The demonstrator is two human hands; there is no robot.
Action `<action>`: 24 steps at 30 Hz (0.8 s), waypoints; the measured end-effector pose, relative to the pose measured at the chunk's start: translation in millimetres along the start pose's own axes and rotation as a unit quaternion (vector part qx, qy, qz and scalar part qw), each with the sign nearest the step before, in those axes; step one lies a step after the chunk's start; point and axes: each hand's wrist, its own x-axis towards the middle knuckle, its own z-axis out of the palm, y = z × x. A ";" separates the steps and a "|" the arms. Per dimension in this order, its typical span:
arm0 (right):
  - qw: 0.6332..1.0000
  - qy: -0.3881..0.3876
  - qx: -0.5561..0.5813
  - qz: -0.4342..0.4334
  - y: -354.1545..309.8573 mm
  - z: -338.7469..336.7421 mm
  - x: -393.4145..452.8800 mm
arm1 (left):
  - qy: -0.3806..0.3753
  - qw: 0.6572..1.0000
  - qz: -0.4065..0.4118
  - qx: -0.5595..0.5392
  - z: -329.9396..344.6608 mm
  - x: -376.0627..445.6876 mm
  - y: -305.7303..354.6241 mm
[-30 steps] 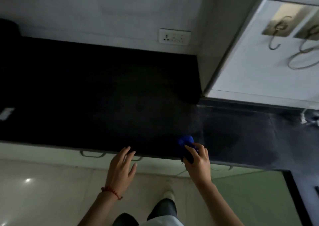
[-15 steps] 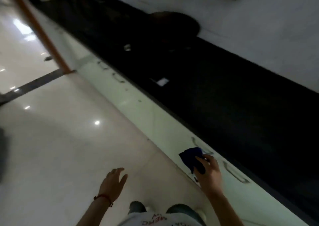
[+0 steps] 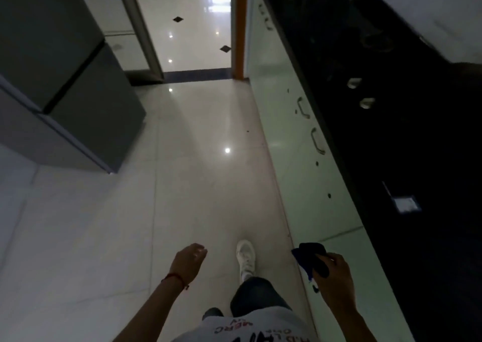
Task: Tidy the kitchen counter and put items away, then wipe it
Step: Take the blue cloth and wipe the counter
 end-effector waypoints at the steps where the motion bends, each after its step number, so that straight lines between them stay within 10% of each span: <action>1: 1.000 -0.015 -0.004 -0.016 -5.9 1.6 18.7 | 0.015 1.000 -0.004 -0.009 -10.9 13.2 10.7; 14: 0.977 -0.112 0.026 -0.179 -176.2 -0.7 247.2 | 0.104 0.982 -0.133 -0.087 -100.3 124.7 67.1; 24: 0.984 -0.101 0.029 -0.144 -284.9 20.1 399.1 | 0.095 0.978 -0.168 -0.081 -175.5 278.5 83.8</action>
